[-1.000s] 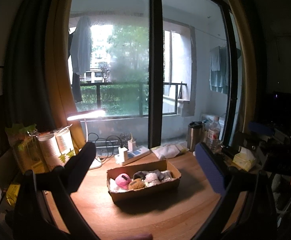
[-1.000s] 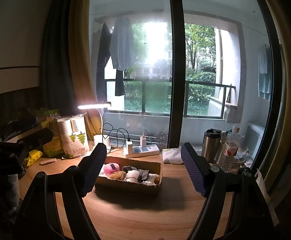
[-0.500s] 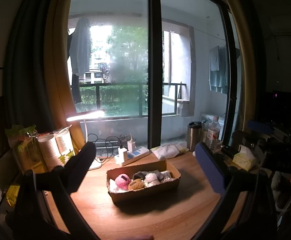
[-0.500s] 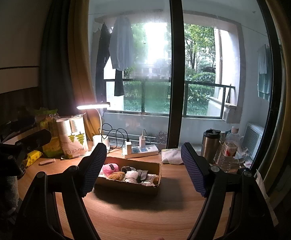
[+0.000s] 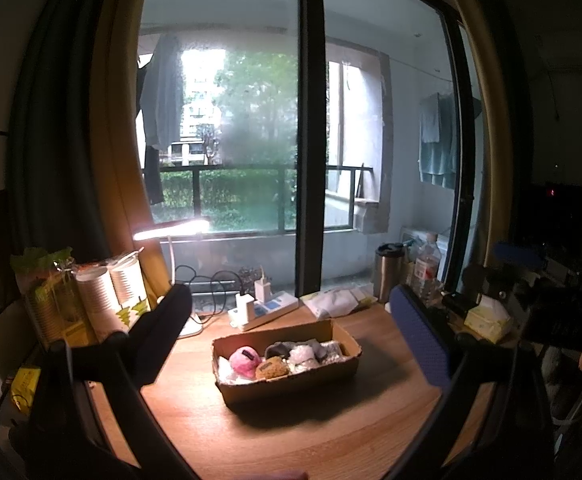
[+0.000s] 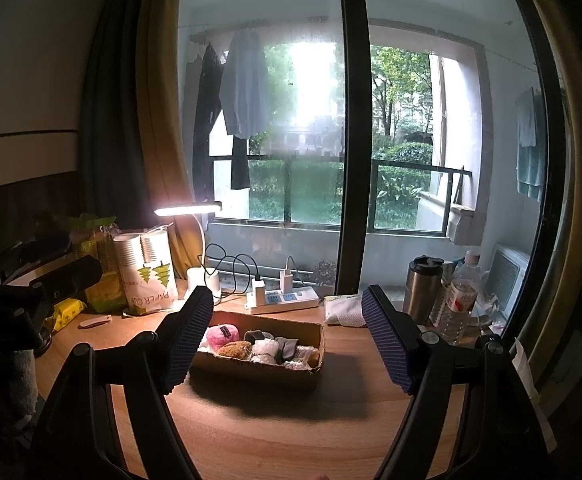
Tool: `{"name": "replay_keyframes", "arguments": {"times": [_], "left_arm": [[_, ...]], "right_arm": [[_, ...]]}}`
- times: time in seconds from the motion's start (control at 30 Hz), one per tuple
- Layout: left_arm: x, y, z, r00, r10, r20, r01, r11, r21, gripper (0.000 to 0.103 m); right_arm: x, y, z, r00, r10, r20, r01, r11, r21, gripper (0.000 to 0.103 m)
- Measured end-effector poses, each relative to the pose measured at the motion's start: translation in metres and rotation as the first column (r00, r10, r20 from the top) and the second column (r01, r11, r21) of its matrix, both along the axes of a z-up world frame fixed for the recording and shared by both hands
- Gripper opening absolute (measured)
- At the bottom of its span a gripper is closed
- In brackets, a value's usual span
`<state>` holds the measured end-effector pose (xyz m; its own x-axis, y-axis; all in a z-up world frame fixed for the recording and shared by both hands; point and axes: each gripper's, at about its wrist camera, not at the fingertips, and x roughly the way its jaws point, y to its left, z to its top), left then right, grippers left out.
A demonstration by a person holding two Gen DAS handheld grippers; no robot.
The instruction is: Organize soft objects
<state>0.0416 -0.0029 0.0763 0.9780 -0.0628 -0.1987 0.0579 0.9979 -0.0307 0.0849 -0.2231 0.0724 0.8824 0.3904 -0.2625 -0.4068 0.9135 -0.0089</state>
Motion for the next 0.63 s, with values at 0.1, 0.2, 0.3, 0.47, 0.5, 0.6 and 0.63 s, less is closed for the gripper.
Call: {"name": "replay_keyframes", "arguments": {"times": [0.1, 0.2, 0.3, 0.47, 0.5, 0.6, 0.63], "left_arm": [[-0.0001, 0.0001, -0.0001, 1.0, 0.001, 0.0, -0.001, 1.0, -0.001, 0.1], [-0.0001, 0.0001, 0.0, 1.0, -0.001, -0.001, 0.001, 1.0, -0.002, 0.1], [-0.0004, -0.0004, 0.0003, 1.0, -0.001, 0.001, 0.001, 1.0, -0.001, 0.1], [-0.0009, -0.0009, 0.0, 1.0, -0.003, 0.0, 0.003, 1.0, -0.001, 0.1], [-0.0008, -0.0015, 0.0003, 1.0, -0.005, 0.0, 0.005, 1.0, 0.0, 0.1], [-0.0006, -0.0046, -0.0003, 1.0, -0.012, -0.003, 0.012, 1.0, 0.003, 0.1], [0.0003, -0.0052, -0.0007, 1.0, -0.016, -0.007, 0.016, 1.0, -0.001, 0.1]], "right_arm": [[0.0002, 0.0005, -0.0002, 1.0, 0.0, 0.0, 0.0, 1.0, 0.0, 0.08], [0.0009, 0.0009, -0.0005, 1.0, 0.0, -0.004, 0.0, 1.0, 0.001, 0.08], [0.0014, 0.0009, -0.0007, 1.0, 0.0, -0.005, 0.0, 1.0, 0.001, 0.08], [0.0014, 0.0008, -0.0008, 1.0, -0.001, -0.004, 0.001, 1.0, 0.002, 0.08], [0.0015, 0.0009, -0.0011, 1.0, -0.001, -0.004, 0.001, 1.0, 0.003, 0.08], [0.0018, 0.0006, -0.0021, 1.0, -0.003, -0.005, 0.003, 1.0, 0.002, 0.08], [0.0019, 0.0001, -0.0028, 1.0, -0.003, -0.006, 0.003, 1.0, 0.001, 0.08]]}}
